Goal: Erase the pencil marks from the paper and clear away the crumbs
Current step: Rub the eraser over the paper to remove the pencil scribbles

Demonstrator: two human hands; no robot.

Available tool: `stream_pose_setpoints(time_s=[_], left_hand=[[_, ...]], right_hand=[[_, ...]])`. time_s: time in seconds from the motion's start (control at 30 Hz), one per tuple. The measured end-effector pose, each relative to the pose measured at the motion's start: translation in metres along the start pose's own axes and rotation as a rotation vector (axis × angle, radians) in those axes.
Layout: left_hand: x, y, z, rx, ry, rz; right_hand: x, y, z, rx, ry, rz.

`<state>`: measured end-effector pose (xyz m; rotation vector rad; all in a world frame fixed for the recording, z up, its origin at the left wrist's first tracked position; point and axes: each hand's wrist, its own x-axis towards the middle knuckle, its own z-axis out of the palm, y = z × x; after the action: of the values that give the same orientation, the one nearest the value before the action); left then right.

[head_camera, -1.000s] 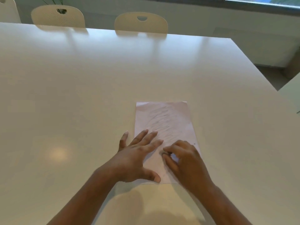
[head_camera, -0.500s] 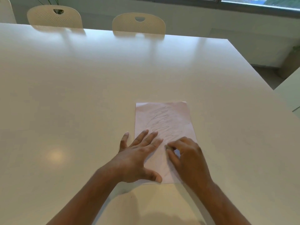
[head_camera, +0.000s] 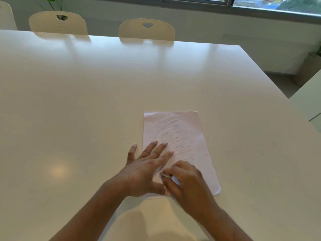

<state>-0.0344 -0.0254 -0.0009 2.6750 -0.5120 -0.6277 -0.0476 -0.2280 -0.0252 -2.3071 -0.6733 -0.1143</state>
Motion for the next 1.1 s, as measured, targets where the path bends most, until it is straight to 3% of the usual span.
stream_pose_setpoints(time_s=[0.07, 0.2, 0.4, 0.6, 0.77, 0.97, 1.1], left_hand=[[0.000, -0.001, 0.000, 0.001, 0.000, 0.003], [0.001, -0.002, 0.002, 0.016, -0.004, 0.009], [0.001, -0.002, 0.002, 0.040, -0.008, 0.015], [0.001, -0.001, 0.001, 0.047, -0.027, 0.005], [0.002, -0.003, 0.003, 0.065, -0.019, 0.017], [0.001, -0.003, 0.003, 0.064, -0.009, 0.020], [0.000, -0.003, 0.004, 0.059, -0.009, 0.026]], right_hand=[[0.001, 0.006, -0.004, -0.036, 0.017, -0.012], [0.015, 0.030, -0.020, -0.116, 0.219, 0.115], [-0.012, -0.003, -0.004, -0.003, 0.009, 0.025], [-0.001, 0.028, -0.027, -0.104, 0.269, 0.183], [-0.022, 0.000, -0.008, 0.000, 0.051, 0.042], [-0.009, 0.023, -0.020, -0.167, 0.262, 0.145], [-0.026, -0.003, 0.000, -0.185, 0.134, 0.047]])
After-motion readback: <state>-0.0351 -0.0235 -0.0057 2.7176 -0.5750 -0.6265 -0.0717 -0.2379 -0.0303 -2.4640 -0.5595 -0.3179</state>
